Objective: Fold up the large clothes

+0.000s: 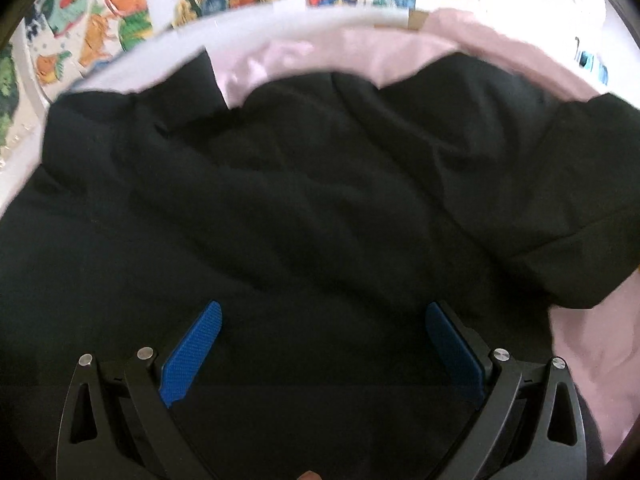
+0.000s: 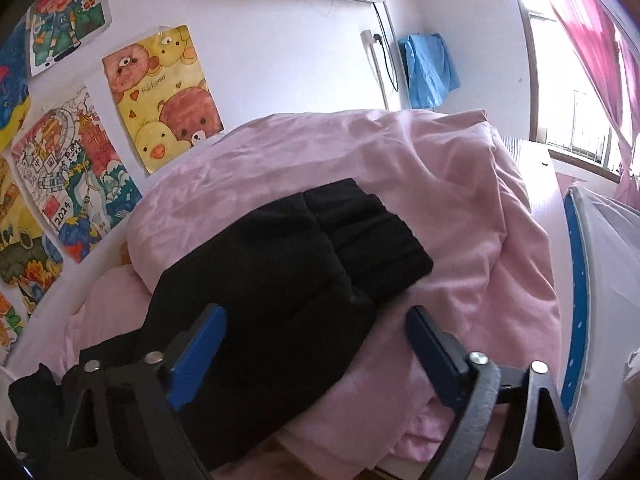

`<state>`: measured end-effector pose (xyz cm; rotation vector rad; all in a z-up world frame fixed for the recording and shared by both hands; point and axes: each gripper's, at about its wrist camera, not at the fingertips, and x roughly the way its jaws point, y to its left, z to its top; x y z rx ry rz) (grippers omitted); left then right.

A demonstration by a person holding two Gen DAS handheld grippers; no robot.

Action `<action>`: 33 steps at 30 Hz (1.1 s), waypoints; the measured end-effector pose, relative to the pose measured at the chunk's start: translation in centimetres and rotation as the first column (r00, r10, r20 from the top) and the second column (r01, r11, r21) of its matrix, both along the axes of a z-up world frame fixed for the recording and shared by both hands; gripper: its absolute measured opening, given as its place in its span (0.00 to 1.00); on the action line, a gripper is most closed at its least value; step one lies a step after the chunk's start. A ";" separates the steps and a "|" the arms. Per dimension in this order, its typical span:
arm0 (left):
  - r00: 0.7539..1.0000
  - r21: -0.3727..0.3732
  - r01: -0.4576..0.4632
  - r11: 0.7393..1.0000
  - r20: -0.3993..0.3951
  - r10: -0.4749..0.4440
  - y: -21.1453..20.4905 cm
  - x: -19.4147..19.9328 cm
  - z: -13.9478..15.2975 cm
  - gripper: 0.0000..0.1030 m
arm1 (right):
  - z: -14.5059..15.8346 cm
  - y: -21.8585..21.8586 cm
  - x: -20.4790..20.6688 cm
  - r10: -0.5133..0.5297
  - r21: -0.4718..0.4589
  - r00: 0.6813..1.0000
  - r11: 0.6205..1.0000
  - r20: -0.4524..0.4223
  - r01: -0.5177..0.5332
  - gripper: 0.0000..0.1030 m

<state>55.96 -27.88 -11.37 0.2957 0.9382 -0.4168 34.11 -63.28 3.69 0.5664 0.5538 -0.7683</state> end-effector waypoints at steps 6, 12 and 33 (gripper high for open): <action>1.000 0.014 0.013 1.000 0.005 -0.013 0.2 0.3 -2.4 0.99 | -0.6 0.0 0.9 0.003 -0.018 1.000 1.000 -0.019 -0.003 0.61; 1.000 0.006 0.005 1.000 0.001 -0.005 0.8 0.3 -2.5 0.99 | -0.2 1.5 1.8 0.034 -0.072 0.999 0.997 -0.021 -0.035 0.23; 0.970 -0.498 -0.231 0.836 -0.187 0.157 25.7 -2.3 11.1 0.99 | 3.3 33.6 10.6 0.772 -0.576 0.616 0.436 -0.155 -0.692 0.14</action>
